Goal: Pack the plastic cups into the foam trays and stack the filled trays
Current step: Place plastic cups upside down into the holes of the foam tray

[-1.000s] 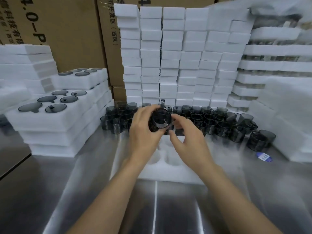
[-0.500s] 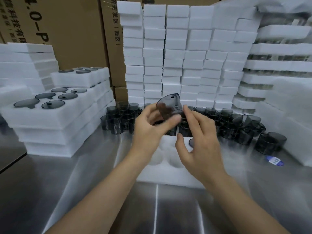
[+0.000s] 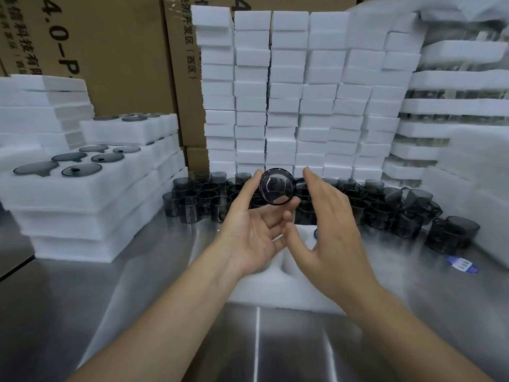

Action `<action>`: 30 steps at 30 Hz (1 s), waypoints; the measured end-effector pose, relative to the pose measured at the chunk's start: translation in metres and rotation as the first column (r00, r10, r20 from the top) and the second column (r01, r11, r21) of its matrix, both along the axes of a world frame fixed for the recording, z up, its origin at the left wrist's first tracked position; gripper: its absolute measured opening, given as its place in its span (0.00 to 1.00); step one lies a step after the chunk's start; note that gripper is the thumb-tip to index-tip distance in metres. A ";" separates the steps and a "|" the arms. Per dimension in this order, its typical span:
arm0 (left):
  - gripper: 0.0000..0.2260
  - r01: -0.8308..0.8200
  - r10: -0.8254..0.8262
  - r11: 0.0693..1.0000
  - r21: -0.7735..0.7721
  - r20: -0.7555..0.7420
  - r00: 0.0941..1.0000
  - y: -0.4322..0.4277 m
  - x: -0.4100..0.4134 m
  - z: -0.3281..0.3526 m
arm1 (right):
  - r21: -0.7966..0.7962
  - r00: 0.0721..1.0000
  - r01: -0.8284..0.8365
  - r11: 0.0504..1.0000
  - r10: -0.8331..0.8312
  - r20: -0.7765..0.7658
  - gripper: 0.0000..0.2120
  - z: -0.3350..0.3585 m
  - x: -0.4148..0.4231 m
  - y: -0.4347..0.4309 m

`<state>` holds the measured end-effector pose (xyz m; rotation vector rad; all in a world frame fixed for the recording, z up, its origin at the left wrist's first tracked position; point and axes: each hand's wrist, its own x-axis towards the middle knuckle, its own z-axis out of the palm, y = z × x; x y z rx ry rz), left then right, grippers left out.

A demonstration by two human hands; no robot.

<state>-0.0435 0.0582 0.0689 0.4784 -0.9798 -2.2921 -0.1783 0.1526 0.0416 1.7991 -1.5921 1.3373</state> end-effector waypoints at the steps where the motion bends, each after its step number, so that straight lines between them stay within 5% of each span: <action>1: 0.35 0.001 -0.001 1.000 -0.001 0.001 1.000 -0.001 0.000 0.000 | 0.011 1.000 0.005 1.000 -0.004 -0.010 0.38 0.000 0.000 -0.001; 11: 0.36 -0.141 0.151 0.977 -0.159 0.053 0.987 0.007 -0.005 -0.002 | 0.038 0.997 0.025 0.999 -0.022 -0.074 0.39 -0.002 0.000 -0.001; 14: 0.27 -0.203 0.230 0.928 -0.312 0.052 0.972 0.012 -0.008 -0.002 | -0.018 0.992 0.069 0.997 -0.070 -0.107 0.38 -0.002 0.004 0.001; 23: 0.15 -0.178 0.237 0.842 -0.509 0.053 0.970 0.012 -0.010 -0.005 | 0.040 0.982 0.111 0.993 -0.115 0.151 0.38 0.001 0.004 0.005; 30: 0.17 -0.148 0.288 0.724 -0.674 0.099 0.953 0.024 -0.012 -0.006 | 0.007 0.918 0.052 0.999 -0.050 0.393 0.35 0.005 0.002 0.002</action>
